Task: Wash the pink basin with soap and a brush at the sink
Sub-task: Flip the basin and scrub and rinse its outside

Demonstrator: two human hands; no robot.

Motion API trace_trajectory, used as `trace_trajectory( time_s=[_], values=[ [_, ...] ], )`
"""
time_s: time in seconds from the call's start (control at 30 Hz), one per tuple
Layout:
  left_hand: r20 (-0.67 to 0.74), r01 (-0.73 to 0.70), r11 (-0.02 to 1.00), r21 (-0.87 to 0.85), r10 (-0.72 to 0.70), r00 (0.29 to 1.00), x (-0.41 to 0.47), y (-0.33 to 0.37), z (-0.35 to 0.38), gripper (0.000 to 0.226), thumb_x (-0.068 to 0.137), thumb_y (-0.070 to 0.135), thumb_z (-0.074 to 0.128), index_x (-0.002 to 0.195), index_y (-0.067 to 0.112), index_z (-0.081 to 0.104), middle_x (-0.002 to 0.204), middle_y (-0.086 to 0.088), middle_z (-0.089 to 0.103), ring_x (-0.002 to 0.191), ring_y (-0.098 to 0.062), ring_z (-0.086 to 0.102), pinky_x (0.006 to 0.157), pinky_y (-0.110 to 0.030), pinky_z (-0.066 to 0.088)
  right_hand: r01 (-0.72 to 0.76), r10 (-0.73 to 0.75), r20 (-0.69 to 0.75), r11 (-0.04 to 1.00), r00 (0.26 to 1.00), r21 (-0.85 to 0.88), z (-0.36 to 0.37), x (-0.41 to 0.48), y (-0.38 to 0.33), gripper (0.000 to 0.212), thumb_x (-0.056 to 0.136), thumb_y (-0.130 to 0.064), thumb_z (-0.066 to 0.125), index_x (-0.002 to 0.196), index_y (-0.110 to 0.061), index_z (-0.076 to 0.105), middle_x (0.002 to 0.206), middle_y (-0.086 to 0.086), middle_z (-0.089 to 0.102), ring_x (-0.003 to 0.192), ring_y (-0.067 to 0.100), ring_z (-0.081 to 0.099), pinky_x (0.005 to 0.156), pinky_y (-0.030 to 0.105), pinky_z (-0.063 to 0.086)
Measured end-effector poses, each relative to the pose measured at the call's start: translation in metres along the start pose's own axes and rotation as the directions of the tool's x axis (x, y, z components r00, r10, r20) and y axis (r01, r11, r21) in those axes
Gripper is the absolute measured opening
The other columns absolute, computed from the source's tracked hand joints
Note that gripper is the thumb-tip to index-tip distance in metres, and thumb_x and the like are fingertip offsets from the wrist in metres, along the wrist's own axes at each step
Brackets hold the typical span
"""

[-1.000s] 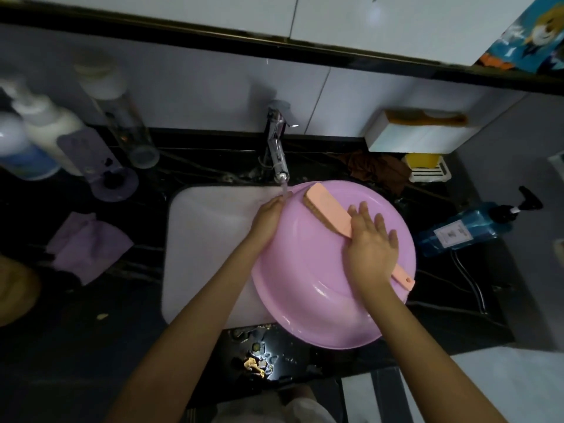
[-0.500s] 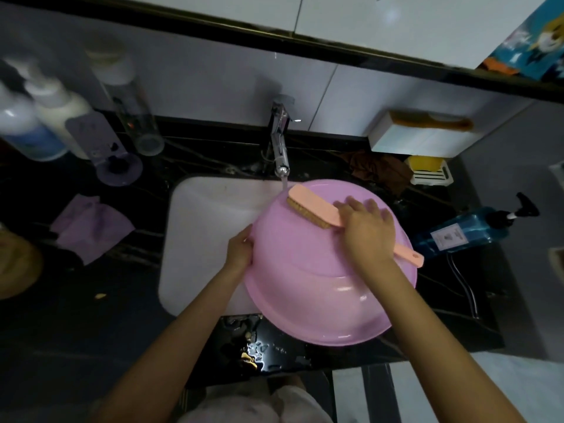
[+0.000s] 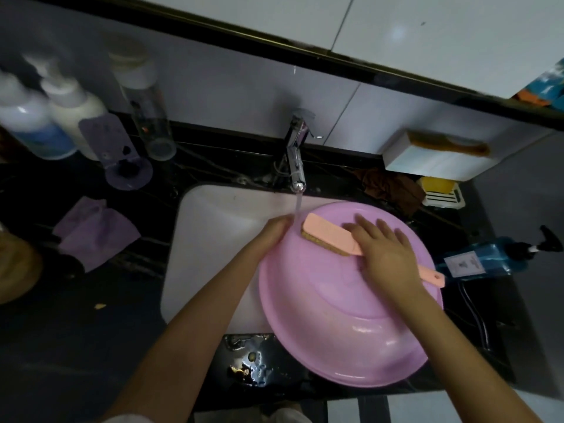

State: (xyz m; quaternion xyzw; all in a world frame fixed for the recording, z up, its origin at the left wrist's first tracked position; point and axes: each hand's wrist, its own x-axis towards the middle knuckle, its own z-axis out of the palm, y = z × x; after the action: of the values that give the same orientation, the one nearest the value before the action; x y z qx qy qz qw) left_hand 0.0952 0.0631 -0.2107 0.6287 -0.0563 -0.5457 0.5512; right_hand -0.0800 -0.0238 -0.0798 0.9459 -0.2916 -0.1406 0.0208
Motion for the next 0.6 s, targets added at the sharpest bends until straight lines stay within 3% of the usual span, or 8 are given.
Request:
trace_trajectory(
  time_s=[0.07,0.13,0.23,0.37,0.5,0.6],
  values=[
    [-0.024,0.009,1.0,0.004,-0.009,1.0,0.007,0.0,-0.003,0.055,0.07,0.047,0.059,0.112,0.013,0.069,0.109,-0.009,0.07,0.104,-0.026,0.064,0.101,-0.043,0.045,-0.05,0.051,-0.034,0.998,0.998,0.022,0.003,-0.002,-0.004,0.067,0.085,-0.009,0.05,0.145,-0.032,0.034,0.155,-0.005,0.026,0.141,0.03,0.026,0.112,0.049,0.019],
    [-0.009,-0.004,0.997,0.077,0.005,1.0,-0.004,0.009,-0.007,0.056,0.072,0.052,0.057,0.114,0.018,0.068,0.112,-0.005,0.068,0.104,-0.022,0.064,0.102,-0.041,0.044,-0.081,0.082,-0.043,0.996,0.996,0.023,0.004,0.001,-0.007,0.066,0.087,-0.009,0.047,0.147,-0.032,0.031,0.155,-0.005,0.024,0.142,0.029,0.023,0.113,0.049,0.017],
    [0.023,-0.107,0.987,0.122,0.105,0.994,-0.024,0.015,0.0,0.036,0.09,0.038,0.05,0.119,0.022,0.064,0.121,0.0,0.063,0.111,-0.016,0.059,0.101,-0.034,0.043,-0.083,0.083,-0.044,0.997,0.996,0.01,0.003,0.009,-0.013,0.063,0.091,-0.012,0.044,0.148,-0.032,0.026,0.156,-0.005,0.022,0.143,0.029,0.022,0.114,0.049,0.015],
    [0.041,-0.261,0.963,0.066,0.259,0.965,-0.031,0.012,0.013,0.026,0.093,0.02,0.048,0.11,0.034,0.062,0.112,0.006,0.064,0.107,-0.012,0.058,0.095,-0.029,0.045,-0.095,0.095,-0.003,0.995,0.995,-0.024,0.003,0.013,-0.015,0.063,0.093,-0.016,0.043,0.149,-0.034,0.02,0.157,-0.008,0.016,0.144,0.026,0.018,0.115,0.047,0.014],
    [0.001,-0.012,0.996,-0.085,0.012,1.0,-0.026,0.021,0.012,0.031,0.098,0.031,0.039,0.095,0.018,0.067,0.088,-0.004,0.068,0.085,-0.018,0.063,0.076,-0.026,0.048,-0.126,0.126,-0.027,0.992,0.992,-0.005,0.004,0.008,-0.014,0.066,0.091,-0.014,0.044,0.149,-0.034,0.021,0.157,-0.008,0.018,0.144,0.025,0.018,0.115,0.048,0.015],
    [0.053,-0.007,0.999,-0.036,0.009,0.999,-0.027,0.024,0.016,0.026,0.095,0.029,0.043,0.093,0.018,0.066,0.092,-0.007,0.068,0.084,-0.019,0.062,0.076,-0.027,0.047,-0.137,0.136,-0.023,0.99,0.99,-0.021,0.005,0.008,-0.017,0.064,0.092,-0.016,0.042,0.15,-0.032,0.02,0.157,-0.006,0.018,0.144,0.027,0.018,0.115,0.05,0.015]
  ],
)
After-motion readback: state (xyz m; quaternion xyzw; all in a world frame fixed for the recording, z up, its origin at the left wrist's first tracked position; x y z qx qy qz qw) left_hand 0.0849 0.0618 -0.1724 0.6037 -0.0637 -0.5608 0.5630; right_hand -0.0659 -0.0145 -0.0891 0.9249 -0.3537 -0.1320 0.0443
